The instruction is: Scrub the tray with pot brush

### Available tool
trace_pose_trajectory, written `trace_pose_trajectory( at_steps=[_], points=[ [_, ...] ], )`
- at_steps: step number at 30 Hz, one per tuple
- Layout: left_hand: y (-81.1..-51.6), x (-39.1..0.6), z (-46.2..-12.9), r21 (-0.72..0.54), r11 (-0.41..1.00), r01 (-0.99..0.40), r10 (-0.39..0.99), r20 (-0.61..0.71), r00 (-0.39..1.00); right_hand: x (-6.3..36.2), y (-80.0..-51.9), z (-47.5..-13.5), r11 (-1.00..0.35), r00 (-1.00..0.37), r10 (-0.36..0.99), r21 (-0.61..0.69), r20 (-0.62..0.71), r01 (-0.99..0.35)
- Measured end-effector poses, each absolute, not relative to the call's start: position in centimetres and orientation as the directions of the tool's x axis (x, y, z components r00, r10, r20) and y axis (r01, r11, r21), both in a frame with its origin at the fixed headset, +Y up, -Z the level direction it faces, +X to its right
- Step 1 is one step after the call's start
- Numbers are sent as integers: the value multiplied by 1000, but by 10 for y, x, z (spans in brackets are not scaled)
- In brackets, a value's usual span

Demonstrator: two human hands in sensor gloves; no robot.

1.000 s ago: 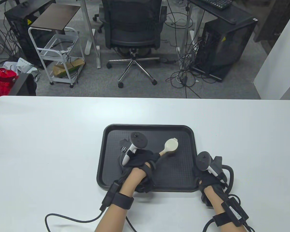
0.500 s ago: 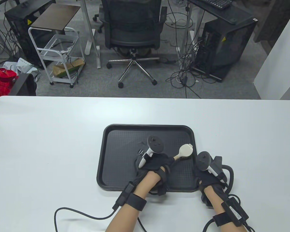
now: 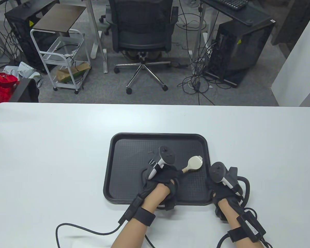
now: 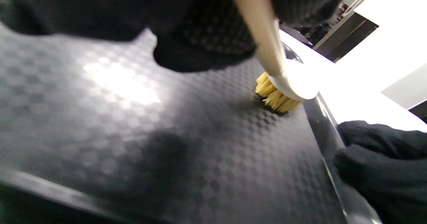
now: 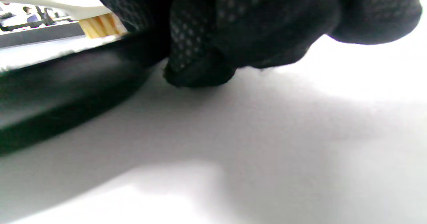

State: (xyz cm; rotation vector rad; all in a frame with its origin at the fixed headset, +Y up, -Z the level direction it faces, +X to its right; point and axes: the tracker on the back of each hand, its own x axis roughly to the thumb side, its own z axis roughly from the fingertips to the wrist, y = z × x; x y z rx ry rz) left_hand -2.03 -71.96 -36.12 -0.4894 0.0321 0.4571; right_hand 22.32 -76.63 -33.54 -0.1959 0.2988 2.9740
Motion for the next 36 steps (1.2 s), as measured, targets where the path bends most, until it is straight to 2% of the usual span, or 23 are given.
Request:
trace_pose_trajectory(
  at_steps=[8,18,27,36],
  points=[
    [-714,-56,-367,-494,754,-433,386,-199,901,223,-766,-335,-970,-981,131,187,-143,-157],
    [-705,-124,-376,-525,693,-494,402,-288,869,223,-766,-335,-970,-981,132,187,-143,-158],
    [-700,-176,-372,-488,688,-537,377,-392,839,223,-766,-335,-970,-981,132,187,-143,-158],
    [-708,-227,-368,-468,631,-619,420,-464,780,223,-766,-335,-970,-981,131,186,-144,-156]
  ],
)
